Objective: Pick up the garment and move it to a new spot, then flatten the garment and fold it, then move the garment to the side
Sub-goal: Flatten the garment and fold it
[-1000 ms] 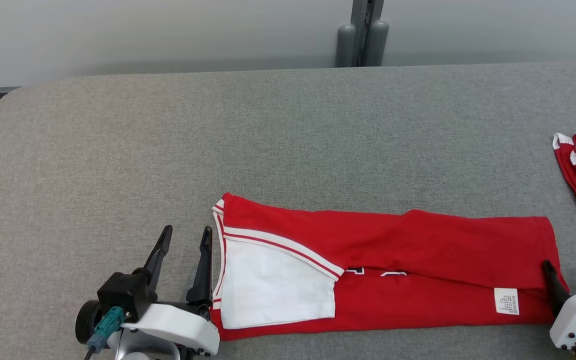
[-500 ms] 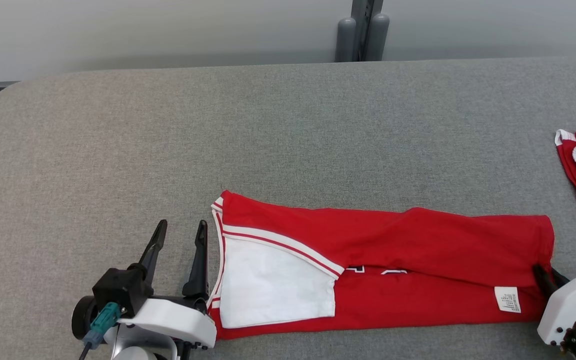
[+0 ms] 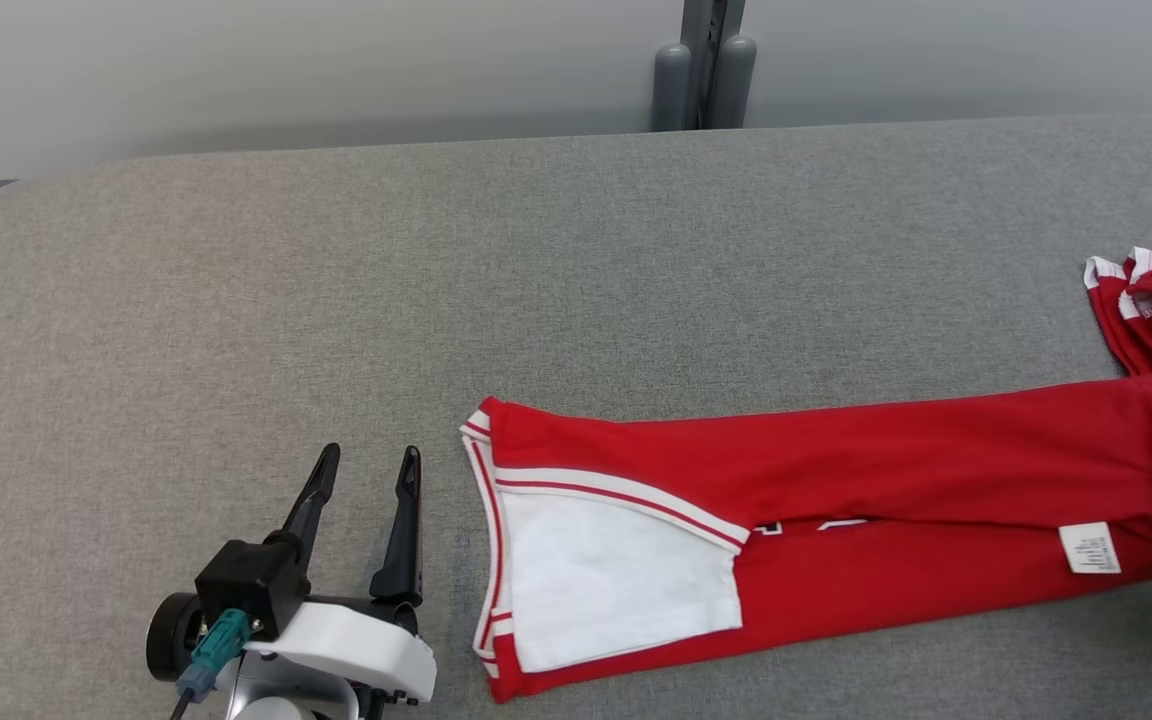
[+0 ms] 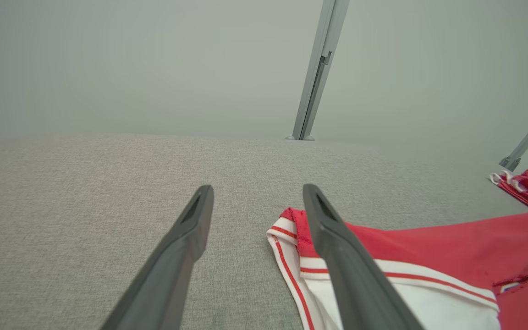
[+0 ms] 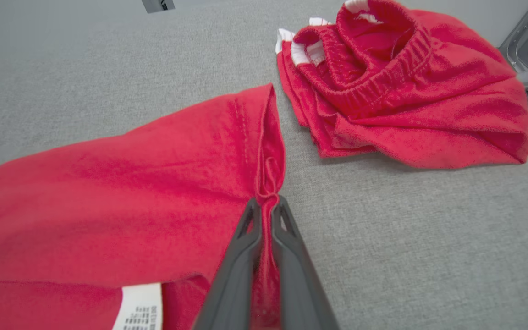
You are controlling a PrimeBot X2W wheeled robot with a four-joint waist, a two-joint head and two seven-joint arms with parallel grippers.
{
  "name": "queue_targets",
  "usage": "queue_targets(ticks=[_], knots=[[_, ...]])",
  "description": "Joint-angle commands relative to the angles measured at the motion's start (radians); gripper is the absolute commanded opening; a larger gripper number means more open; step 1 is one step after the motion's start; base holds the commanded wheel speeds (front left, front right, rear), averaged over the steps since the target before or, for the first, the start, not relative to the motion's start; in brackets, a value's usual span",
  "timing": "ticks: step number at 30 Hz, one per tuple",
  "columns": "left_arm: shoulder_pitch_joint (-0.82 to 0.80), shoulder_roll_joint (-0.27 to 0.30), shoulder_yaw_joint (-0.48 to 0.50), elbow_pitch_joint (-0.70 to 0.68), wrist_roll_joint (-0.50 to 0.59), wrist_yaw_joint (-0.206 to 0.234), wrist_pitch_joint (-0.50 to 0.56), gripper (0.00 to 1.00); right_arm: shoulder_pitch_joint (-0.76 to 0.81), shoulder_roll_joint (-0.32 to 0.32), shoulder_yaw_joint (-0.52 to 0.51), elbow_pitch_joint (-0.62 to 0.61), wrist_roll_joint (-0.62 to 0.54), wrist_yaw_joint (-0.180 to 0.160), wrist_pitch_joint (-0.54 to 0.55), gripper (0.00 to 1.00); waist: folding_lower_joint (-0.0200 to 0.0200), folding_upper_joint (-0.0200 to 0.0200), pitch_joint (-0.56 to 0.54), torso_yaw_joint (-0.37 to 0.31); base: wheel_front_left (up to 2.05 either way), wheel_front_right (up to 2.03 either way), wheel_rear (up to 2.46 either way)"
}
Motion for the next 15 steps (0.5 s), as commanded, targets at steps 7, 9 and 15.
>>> queue_targets(ticks=[7, 9, 15], knots=[[-0.008, 0.010, -0.009, -0.005, 0.015, 0.012, 0.001, 1.00, 0.047, -0.078, -0.088, -0.080, 0.028, -0.002, 0.025, 0.00, 0.0000, -0.0001, -0.009, -0.029, 0.00, 0.00, 0.00], [-0.006, 0.014, -0.012, -0.006, 0.018, 0.016, 0.005, 1.00, 0.071, -0.079, -0.118, -0.130, 0.040, -0.002, 0.039, 0.00, 0.0000, -0.0001, -0.009, -0.045, 0.00, 0.00, 0.00], [-0.022, 0.018, -0.028, -0.003, 0.026, 0.012, 0.013, 1.00, 0.121, -0.037, -0.127, -0.252, 0.071, -0.001, 0.073, 0.00, 0.0000, -0.0001, -0.012, -0.062, 0.00, 0.00, 0.00]])
